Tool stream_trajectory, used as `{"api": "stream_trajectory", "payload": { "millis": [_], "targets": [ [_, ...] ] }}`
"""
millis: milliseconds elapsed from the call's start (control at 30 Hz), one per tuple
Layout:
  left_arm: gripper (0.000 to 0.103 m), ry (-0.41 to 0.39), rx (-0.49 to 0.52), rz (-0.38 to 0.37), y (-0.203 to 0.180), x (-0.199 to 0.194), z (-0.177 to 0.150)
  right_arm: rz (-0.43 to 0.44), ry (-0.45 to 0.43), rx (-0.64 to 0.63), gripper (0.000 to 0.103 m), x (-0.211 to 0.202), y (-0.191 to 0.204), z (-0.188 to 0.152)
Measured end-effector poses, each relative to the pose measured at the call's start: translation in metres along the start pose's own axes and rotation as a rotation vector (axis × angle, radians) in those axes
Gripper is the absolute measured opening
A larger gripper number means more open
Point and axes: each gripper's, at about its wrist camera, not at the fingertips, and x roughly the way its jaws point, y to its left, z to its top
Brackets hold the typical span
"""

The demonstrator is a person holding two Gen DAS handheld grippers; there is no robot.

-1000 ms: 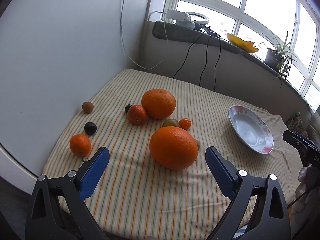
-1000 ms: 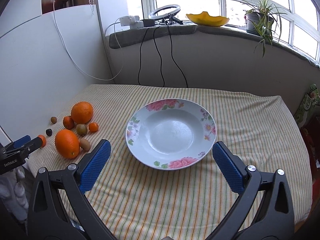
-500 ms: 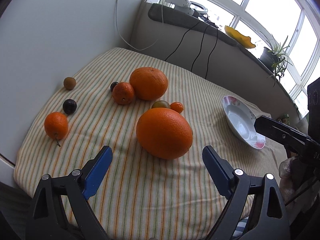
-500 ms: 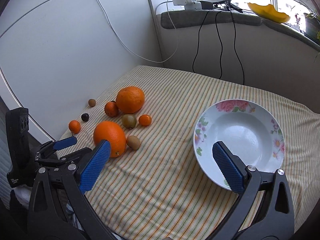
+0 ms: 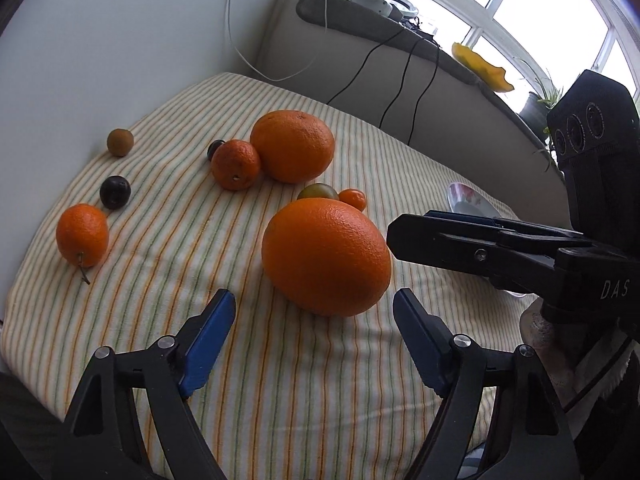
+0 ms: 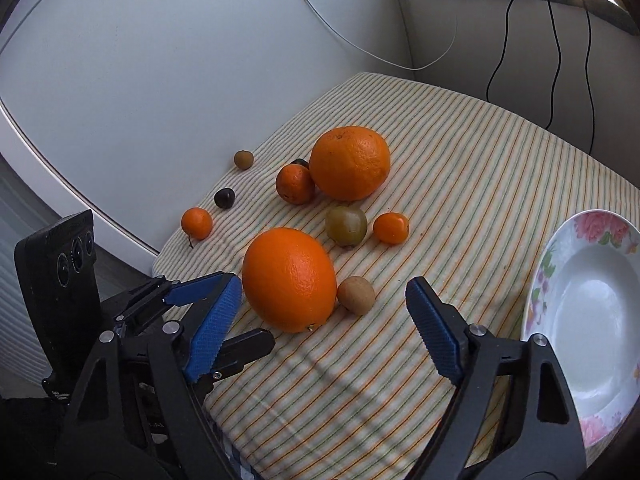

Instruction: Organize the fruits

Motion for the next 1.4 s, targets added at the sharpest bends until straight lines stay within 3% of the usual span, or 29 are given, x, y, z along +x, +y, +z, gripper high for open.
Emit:
{"api": "stream_trajectory", "payload": {
  "millis": [467,1000,1400],
  "targets": [
    [0.072,0.014,-0.015,-0.043,0.003,0.011,0.002,0.047,0.11,-0.076,0.067,0.044,0.014,0.019],
    [0.067,0.018,-0.028,-0.077,0.005,0.019,0.006,0.05,0.149,-0.103,0.066,0.053,0.019,0.021],
    [0.067,0.011,-0.009,-0.064,0.0,0.016,0.004,0.04,0.14,-0.115,0.065,0.05,0.023,0.018]
  ]
}}
